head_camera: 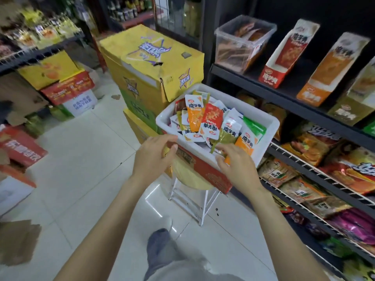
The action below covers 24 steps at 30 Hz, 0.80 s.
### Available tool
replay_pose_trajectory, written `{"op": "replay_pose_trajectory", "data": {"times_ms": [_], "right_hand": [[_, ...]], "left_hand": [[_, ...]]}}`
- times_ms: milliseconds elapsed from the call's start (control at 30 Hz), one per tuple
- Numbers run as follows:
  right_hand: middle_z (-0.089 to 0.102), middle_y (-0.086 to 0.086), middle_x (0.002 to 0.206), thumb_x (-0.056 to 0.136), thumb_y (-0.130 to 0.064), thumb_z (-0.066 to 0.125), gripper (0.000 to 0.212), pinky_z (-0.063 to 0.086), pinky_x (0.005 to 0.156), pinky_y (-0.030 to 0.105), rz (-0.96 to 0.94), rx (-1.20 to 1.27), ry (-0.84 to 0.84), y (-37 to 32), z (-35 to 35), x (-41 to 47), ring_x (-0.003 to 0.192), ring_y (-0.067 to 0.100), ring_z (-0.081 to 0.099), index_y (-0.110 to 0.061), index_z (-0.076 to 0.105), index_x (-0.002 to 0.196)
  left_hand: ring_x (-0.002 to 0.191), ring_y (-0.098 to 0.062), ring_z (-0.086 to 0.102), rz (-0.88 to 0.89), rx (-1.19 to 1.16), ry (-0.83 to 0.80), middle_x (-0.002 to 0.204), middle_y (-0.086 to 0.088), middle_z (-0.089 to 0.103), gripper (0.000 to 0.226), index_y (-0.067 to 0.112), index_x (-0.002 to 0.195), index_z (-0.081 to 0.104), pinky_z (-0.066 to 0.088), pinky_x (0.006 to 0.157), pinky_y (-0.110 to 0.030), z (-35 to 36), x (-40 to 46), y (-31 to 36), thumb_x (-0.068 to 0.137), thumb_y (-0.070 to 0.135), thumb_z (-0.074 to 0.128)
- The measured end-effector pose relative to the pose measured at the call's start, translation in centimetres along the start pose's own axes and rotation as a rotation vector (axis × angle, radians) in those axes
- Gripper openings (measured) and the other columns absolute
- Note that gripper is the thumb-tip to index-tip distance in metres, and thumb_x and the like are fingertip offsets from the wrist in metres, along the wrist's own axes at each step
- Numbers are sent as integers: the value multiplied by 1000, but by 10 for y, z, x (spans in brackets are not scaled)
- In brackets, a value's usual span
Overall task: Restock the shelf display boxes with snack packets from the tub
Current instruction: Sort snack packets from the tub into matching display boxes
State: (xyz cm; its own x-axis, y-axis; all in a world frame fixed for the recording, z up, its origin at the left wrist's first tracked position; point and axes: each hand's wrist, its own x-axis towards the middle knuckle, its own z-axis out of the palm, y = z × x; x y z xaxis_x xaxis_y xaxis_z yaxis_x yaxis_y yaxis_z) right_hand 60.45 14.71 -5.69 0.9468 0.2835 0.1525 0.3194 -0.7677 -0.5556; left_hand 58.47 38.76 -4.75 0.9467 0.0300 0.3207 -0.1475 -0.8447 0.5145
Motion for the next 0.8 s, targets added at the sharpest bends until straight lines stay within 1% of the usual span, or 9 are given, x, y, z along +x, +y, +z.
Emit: {"op": "replay_pose_trajectory", "data": {"times_ms": [133, 233, 333, 367, 433, 533, 667, 733, 800], "right_hand": [[60, -2, 124, 94, -22, 56, 28, 41, 84, 26, 121, -16, 52, -4, 25, 57, 114, 16, 54, -20, 61, 121], [56, -1, 132, 95, -24, 54, 31, 42, 96, 31, 211, -8, 30, -6, 43, 91, 120, 18, 51, -20, 58, 125], [45, 0, 143, 96, -28, 53, 39, 34, 108, 39, 290, -50, -9, -7, 58, 119, 132, 20, 40, -21, 52, 134], [41, 0, 146, 96, -30, 53, 42, 33, 109, 39, 314, -86, -24, -6, 61, 126, 134, 19, 36, -23, 49, 137], [33, -1, 151, 96, -37, 52, 48, 31, 110, 38, 357, -154, -50, -6, 67, 136, 138, 18, 29, -27, 41, 142], [24, 0, 155, 96, -42, 49, 56, 25, 113, 35, 408, -193, -81, -5, 70, 149, 142, 19, 22, -28, 32, 147], [23, 0, 155, 95, -48, 47, 59, 26, 112, 38, 440, -245, -115, -4, 71, 158, 142, 21, 19, -29, 29, 148], [25, 1, 153, 94, -49, 48, 60, 29, 111, 39, 442, -239, -120, -1, 71, 159, 140, 22, 21, -30, 30, 148], [27, 1, 151, 93, -49, 50, 60, 29, 111, 39, 445, -214, -110, 1, 71, 161, 138, 21, 23, -29, 32, 147]], "left_hand": [[103, -10, 55, 49, -89, -118, 113, 8, 65, 27, 23, 117, 63, 45, 82, -24, 15, 80, -43, 92, 29, 59], [108, -8, 55, 35, -163, -243, 120, 10, 61, 34, 26, 125, 56, 49, 88, -32, 27, 123, -61, 92, 34, 57], [114, -12, 54, 30, -207, -342, 128, 5, 58, 46, 20, 133, 48, 46, 94, -33, 47, 161, -69, 93, 38, 56], [116, -15, 55, 0, -202, -382, 130, 3, 57, 51, 17, 136, 45, 44, 94, -32, 54, 172, -71, 92, 42, 55], [114, -19, 58, -52, -170, -453, 129, -1, 59, 60, 14, 138, 40, 45, 84, -29, 72, 190, -74, 92, 50, 52], [104, -22, 62, -63, -161, -463, 117, -1, 62, 57, 14, 131, 42, 46, 70, -26, 94, 207, -73, 89, 50, 55], [99, -15, 61, 20, -136, -344, 108, 9, 64, 56, 27, 125, 46, 55, 71, -37, 107, 214, -72, 81, 57, 61], [99, -8, 60, 44, -308, -349, 109, 12, 63, 52, 32, 126, 47, 55, 75, -35, 109, 213, -68, 80, 43, 69], [99, -4, 58, 51, -470, -411, 115, 11, 57, 66, 34, 134, 39, 54, 83, -32, 109, 209, -63, 79, 28, 74]]}}
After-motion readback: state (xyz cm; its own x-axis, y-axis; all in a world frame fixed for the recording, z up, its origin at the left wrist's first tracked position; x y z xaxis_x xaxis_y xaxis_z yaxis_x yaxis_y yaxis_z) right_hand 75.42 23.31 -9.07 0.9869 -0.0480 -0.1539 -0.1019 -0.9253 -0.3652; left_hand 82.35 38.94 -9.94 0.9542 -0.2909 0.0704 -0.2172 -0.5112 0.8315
